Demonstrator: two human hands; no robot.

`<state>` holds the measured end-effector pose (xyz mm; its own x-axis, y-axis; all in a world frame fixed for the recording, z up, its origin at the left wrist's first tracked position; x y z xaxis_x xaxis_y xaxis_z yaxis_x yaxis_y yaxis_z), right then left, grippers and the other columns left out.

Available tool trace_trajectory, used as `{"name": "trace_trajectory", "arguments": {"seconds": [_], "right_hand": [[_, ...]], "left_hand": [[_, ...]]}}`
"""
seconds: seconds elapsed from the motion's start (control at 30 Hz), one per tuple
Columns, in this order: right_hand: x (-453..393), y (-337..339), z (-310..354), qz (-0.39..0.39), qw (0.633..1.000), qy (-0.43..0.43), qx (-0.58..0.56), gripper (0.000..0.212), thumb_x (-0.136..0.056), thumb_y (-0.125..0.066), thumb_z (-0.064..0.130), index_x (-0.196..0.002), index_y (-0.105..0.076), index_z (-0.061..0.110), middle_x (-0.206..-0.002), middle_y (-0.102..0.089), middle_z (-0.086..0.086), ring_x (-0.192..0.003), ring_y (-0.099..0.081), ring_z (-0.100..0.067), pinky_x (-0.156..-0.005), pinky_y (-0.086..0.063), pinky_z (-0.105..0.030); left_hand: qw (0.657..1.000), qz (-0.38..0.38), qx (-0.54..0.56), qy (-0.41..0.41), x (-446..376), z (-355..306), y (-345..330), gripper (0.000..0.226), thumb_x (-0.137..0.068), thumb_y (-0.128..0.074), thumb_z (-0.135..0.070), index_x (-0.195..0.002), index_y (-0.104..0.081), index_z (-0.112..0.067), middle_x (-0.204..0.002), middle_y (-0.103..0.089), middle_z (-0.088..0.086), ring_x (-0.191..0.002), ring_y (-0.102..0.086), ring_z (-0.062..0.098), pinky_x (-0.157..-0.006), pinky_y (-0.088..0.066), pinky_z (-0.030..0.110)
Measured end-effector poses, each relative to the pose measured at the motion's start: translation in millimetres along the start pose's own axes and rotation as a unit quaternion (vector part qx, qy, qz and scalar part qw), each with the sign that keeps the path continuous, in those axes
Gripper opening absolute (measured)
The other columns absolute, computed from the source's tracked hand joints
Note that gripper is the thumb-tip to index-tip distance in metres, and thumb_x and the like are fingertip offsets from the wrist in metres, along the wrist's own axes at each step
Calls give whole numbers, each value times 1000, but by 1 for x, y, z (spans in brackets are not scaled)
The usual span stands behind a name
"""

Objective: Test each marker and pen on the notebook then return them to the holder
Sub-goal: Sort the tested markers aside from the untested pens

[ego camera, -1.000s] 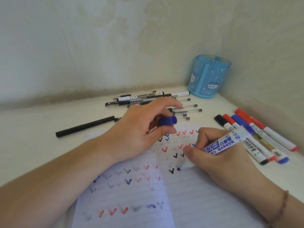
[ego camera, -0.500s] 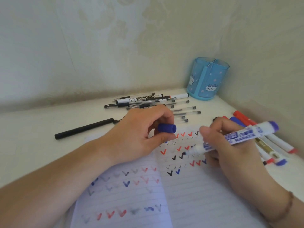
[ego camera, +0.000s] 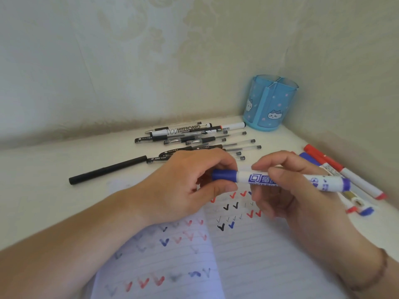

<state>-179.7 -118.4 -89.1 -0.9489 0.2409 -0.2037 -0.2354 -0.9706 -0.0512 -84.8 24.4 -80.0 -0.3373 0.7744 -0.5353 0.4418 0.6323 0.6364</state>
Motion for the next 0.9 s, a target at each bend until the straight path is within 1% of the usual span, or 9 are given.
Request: {"name": "trace_trajectory", "arguments": {"seconds": [0.1,0.2,0.33,0.47,0.57,0.63,0.7,0.8,0.9], "right_hand": [[1,-4,1,12,999,28,-20,32,-66,-74,52,-77,-66,22,-63,-66,-10,-38,-49,-21,-42,-37,-28],[0,-7,2,-2,999,44,-14,37,-69,-73,56,-74,-62,21,-62,-66,-10,-34,-50,-22,-42,-35,-25],[2,-12,3,-7,997,72,-3,31,-75,-69,54,-73,-59,25,-60,-63,-8,-36,-52,-26,-44,-35,-21],[3,-17,2,6,994,103,27,17,-85,-58,36,-75,-57,23,-59,-63,-5,-40,-54,-25,-47,-36,-15],[7,-20,3,12,990,131,55,22,-88,-57,38,-78,-56,18,-56,-61,-9,-42,-55,-25,-48,-39,-13],[8,-21,3,15,986,157,61,22,-89,-55,32,-80,-56,12,-55,-60,-10,-41,-55,-17,-50,-40,-11],[8,-22,2,27,982,175,62,26,-88,-57,29,-82,-57,4,-55,-61,-5,-41,-52,0,-49,-41,-7],[7,-26,3,25,976,197,90,28,-88,-59,33,-82,-58,6,-58,-61,3,-48,-54,2,-51,-45,-11],[10,-22,16,54,974,190,107,31,-81,-71,41,-95,-64,15,-75,-69,3,-63,-65,-7,-58,-51,-19]], "left_hand": [[1000,6,2,1,-1,-4,-3,22,-97,-45,-41,-104,-55,-23,-81,-56,-13,-68,-50,7,-61,-40,17],[999,25,-17,19,-2,-5,-6,34,-98,-31,-49,-96,-52,-21,-67,-46,-14,-60,-44,3,-55,-30,13],[999,32,6,23,-1,-9,-5,25,-97,-33,-44,-88,-47,-26,-58,-38,-16,-51,-37,5,-50,-26,11],[999,45,10,23,2,-11,-1,24,-98,-36,-44,-86,-48,-27,-55,-40,-17,-48,-38,5,-49,-24,9],[998,60,28,17,5,-12,0,28,-97,-33,-51,-85,-48,-31,-56,-43,-17,-47,-39,6,-49,-23,11],[997,72,32,12,5,-12,-1,24,-96,-31,-55,-85,-44,-39,-57,-44,-11,-48,-39,10,-48,-26,15],[995,89,45,15,5,-11,-2,25,-95,-30,-58,-84,-44,-41,-59,-45,-10,-50,-39,9,-49,-27,14],[990,112,75,33,4,-7,-1,33,-91,-31,-64,-83,-49,-38,-60,-46,-19,-53,-41,3,-53,-27,10],[991,97,84,33,-3,-2,4,44,-90,-34,-67,-86,-56,-29,-65,-49,-12,-58,-41,2,-55,-30,11]]}}
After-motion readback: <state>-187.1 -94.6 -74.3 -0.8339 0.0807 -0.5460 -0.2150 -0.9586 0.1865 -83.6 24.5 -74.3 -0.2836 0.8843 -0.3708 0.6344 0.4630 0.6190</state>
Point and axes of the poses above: each hand's wrist, its own x-axis away from the middle knuckle, its own y-axis out of the back of the hand, z = x × y, the point moved 5 cm from there along -x, towards the middle knuckle
